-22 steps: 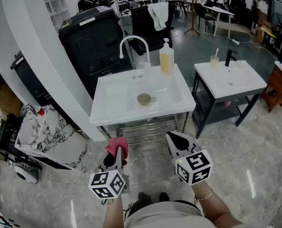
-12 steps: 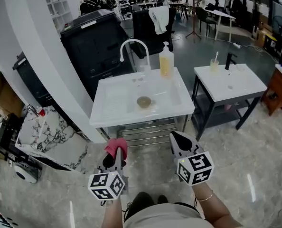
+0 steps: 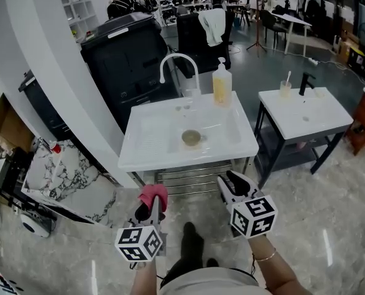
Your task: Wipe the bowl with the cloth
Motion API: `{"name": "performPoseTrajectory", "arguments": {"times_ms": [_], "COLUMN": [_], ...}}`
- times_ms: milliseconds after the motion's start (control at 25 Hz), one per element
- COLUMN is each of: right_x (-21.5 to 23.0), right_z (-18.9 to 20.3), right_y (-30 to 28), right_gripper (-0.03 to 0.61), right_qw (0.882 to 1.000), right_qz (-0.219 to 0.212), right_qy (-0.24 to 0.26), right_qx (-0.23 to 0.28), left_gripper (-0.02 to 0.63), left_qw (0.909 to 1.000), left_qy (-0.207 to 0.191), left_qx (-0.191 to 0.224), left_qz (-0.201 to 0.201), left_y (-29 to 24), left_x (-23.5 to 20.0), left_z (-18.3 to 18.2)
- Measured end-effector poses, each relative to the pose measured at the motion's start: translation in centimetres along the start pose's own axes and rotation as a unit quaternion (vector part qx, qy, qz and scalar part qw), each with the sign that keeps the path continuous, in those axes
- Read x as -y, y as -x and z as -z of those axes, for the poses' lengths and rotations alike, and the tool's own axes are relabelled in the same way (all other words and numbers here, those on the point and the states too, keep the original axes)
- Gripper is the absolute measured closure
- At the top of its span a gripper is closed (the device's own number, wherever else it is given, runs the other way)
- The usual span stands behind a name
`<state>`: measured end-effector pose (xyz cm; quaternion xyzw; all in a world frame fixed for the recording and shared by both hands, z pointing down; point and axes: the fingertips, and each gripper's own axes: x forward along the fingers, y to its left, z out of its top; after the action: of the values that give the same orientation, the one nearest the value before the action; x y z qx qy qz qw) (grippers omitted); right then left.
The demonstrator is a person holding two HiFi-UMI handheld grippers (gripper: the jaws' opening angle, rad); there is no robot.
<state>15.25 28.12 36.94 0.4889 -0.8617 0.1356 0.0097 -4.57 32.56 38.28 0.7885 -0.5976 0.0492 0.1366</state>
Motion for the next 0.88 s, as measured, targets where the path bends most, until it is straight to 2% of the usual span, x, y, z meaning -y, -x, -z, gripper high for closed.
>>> {"name": "performPoseTrajectory", "arguments": {"times_ms": [240, 480, 720, 880], "right_x": [2.2, 4.7, 7.3, 8.9], "right_z": [-0.5, -1.1, -1.4, -1.9], "right_y": [-5.8, -14.2, -22.8, -28.0], "right_gripper": [0.451, 0.451, 0.451, 0.451], "right_qw": [1.000, 0.999, 0.998, 0.998], "right_qz": [-0.001, 0.000, 0.016, 0.028], "right_qy": [-0.013, -0.010, -0.019, -0.020], "right_qx": [-0.018, -0.030, -0.055, -0.061], "left_gripper": [0.569, 0.569, 0.569, 0.569], "left_qw": [1.0000, 0.9999, 0.9995, 0.9994], "left_qy": [0.007, 0.010, 0.031, 0.030], "left_qx": [0.004, 0.007, -0.001, -0.001], "left_qz": [-0.003, -0.003, 0.005, 0.015], "left_y": [-5.4, -12.9, -20.7, -25.5], "left_x": [-2.8, -7.1, -12.1, -15.1], "left_z": [-1.9, -3.4, -5.3, -6.9]}}
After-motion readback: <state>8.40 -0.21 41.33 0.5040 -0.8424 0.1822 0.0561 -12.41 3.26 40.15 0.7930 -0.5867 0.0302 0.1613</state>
